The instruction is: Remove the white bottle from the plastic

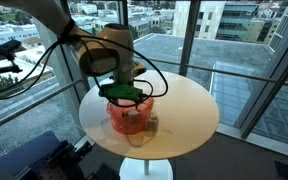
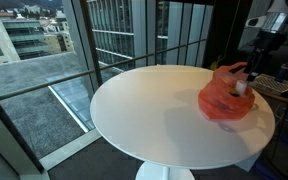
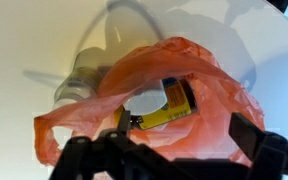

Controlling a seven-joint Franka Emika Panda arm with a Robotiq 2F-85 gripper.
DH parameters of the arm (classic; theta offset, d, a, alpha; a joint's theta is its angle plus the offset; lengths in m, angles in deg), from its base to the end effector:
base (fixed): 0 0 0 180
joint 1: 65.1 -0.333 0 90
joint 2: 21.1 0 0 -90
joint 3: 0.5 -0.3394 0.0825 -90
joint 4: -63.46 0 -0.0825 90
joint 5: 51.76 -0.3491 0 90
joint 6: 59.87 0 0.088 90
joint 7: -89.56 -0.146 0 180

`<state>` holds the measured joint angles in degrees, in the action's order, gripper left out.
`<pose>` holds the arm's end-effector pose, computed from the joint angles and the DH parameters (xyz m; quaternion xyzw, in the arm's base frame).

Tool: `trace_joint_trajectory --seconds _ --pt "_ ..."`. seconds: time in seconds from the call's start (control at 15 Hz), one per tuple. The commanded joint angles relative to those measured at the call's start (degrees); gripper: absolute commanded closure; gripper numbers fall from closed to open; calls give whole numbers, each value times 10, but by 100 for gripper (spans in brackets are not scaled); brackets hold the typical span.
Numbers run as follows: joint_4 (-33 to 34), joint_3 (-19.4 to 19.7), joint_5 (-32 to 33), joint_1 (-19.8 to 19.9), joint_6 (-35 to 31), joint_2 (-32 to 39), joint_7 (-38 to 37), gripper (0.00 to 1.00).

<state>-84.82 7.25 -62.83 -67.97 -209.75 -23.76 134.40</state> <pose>0.4288 -0.0369 0.2951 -0.9625 -0.2631 -0.0561 0.0342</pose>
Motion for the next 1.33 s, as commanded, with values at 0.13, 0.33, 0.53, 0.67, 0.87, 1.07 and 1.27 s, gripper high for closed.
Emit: trace_joint_trajectory --seconds 0.13,0.33,0.53,0.67,0.87,1.07,1.27 --pt "10 -20 -26 27 -15 26 45 0" --pt "20 -26 -35 35 -8 37 61 0" --pt "20 -38 -40 38 -18 38 66 0" --pt "21 -44 -41 39 -28 42 68 0" --pt "25 -49 -37 40 -43 50 65 0" --pt "29 -49 -36 44 -55 59 65 0" --pt "32 -50 -38 49 -63 70 67 0"
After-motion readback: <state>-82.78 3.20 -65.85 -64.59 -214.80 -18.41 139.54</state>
